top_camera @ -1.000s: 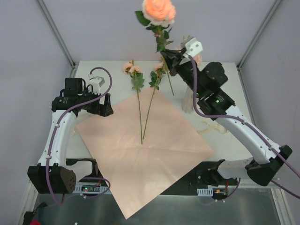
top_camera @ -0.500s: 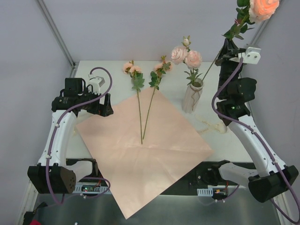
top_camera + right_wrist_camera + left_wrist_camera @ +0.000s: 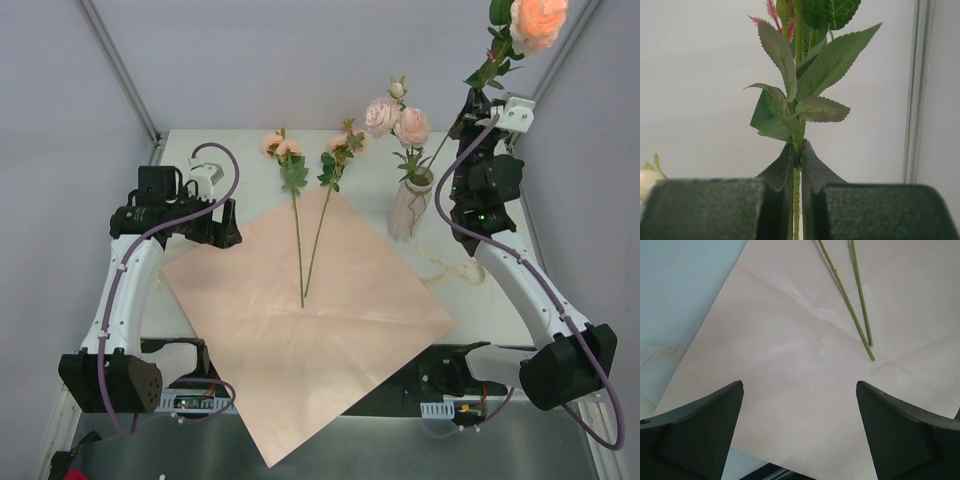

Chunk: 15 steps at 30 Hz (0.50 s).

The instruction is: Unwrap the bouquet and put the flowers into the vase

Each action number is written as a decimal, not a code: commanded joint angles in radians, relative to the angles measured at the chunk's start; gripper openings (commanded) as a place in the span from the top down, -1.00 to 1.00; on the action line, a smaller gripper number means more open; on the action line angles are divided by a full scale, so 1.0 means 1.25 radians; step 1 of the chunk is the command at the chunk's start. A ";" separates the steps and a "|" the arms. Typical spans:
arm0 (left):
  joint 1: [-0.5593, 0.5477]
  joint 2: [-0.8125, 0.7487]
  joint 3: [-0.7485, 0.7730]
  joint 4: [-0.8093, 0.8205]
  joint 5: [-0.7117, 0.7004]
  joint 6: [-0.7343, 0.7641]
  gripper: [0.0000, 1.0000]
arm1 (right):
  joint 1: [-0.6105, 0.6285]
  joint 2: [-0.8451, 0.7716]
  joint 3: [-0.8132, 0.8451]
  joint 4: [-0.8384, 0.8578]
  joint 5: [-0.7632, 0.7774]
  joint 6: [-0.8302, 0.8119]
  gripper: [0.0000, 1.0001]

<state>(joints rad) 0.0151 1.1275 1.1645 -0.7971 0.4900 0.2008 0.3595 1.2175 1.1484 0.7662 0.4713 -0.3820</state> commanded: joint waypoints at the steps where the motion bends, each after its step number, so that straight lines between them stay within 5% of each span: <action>1: 0.008 0.001 0.028 0.007 0.009 0.009 -0.92 | -0.002 0.010 -0.034 0.042 -0.010 0.034 0.99; 9: 0.008 -0.004 0.031 0.008 0.009 0.004 -0.91 | -0.002 0.030 -0.065 -0.063 -0.044 0.072 0.99; 15: 0.008 -0.012 0.033 0.006 0.006 0.004 -0.92 | 0.000 0.002 -0.030 -0.321 -0.098 0.201 0.50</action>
<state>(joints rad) 0.0151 1.1309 1.1702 -0.7971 0.4896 0.2005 0.3595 1.2591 1.0515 0.5583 0.4000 -0.2584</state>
